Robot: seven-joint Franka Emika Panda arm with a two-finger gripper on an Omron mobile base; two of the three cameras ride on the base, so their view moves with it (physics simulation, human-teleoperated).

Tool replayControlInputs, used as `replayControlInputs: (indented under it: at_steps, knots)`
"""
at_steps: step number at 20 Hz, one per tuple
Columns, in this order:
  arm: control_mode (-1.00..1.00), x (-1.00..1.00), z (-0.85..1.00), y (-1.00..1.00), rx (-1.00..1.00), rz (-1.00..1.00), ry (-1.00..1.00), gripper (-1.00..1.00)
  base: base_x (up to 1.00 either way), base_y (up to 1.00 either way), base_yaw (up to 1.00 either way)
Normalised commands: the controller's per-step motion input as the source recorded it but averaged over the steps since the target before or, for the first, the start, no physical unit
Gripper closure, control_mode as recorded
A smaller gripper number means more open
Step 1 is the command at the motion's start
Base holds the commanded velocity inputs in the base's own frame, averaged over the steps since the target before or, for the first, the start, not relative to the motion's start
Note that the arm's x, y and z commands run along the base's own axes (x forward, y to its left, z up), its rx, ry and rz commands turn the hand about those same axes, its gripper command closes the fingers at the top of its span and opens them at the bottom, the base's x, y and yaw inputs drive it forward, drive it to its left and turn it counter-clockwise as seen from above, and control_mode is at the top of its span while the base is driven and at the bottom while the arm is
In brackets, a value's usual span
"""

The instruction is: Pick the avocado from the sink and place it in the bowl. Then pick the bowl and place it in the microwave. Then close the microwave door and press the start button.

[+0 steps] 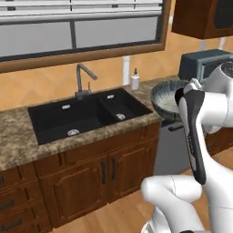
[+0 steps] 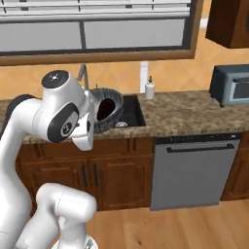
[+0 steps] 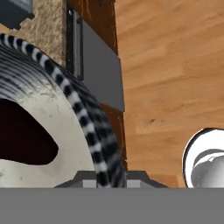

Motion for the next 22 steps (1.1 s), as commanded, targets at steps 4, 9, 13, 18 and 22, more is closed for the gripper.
replayControlInputs:
  at_steps: [4,9,13,18,22]
  knots:
    - [1.0,0.0,0.0,0.0,0.0,0.0,0.0,1.0,-0.1,-0.1,-0.89]
    - [1.0,0.0,0.0,0.0,0.0,0.0,0.0,1.0,0.0,-0.03,-0.97]
    - [1.0,0.0,0.0,0.0,0.0,0.0,0.0,1.0,0.0,-0.01,-0.97]
    - [1.0,0.0,0.0,0.0,0.0,0.0,0.0,1.0,0.2,-0.3,-0.77]
    - [1.0,0.0,0.0,0.0,0.0,0.0,0.0,1.0,0.76,-0.91,-0.34]
